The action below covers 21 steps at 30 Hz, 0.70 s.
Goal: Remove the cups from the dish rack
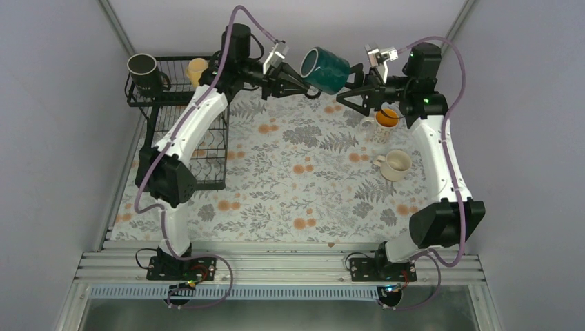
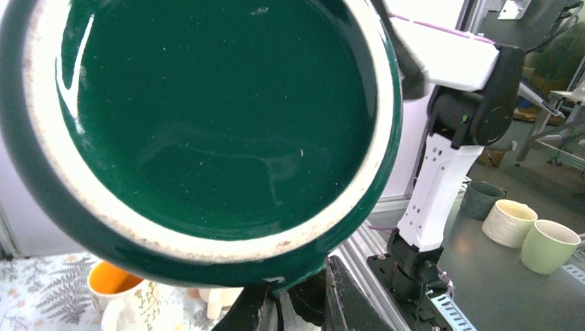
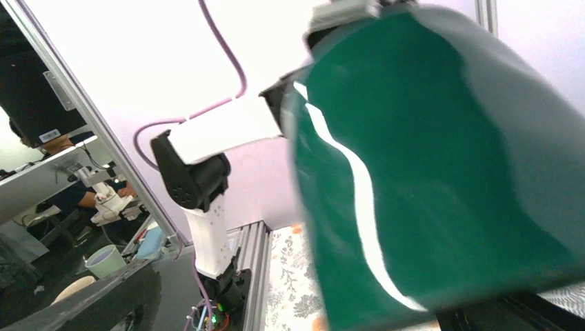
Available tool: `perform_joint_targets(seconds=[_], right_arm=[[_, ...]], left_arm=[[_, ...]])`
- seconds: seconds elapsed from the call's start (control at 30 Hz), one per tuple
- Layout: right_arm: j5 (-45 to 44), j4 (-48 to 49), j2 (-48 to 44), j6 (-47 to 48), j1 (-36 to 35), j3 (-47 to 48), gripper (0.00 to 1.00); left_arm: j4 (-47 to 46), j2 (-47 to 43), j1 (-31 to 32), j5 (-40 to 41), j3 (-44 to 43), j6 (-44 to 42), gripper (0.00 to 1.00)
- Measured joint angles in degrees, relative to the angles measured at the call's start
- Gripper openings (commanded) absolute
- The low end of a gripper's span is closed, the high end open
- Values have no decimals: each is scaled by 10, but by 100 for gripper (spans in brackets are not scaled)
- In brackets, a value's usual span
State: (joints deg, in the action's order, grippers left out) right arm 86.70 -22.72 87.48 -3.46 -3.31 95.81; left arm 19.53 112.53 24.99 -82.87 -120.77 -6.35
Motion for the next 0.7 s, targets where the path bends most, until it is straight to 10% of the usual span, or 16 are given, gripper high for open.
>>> perform_joint_targets(seconds=[0.13,0.5,0.6,0.7], right_arm=[[10,25,-3,-29,0,-6,92],[16,68,-4,-80,-20,-18,28],[17,57,-4,-62,-24,-14,4],[8,64,-4,-49,-21,2,3]], left_arm=[[-9,42,-1,-3,-19,13,2],[-140,63,19,-50,-30,141,12],[-176,63,35,-56,-26,175,34],[-182,63,45,-69,-13,192,87]])
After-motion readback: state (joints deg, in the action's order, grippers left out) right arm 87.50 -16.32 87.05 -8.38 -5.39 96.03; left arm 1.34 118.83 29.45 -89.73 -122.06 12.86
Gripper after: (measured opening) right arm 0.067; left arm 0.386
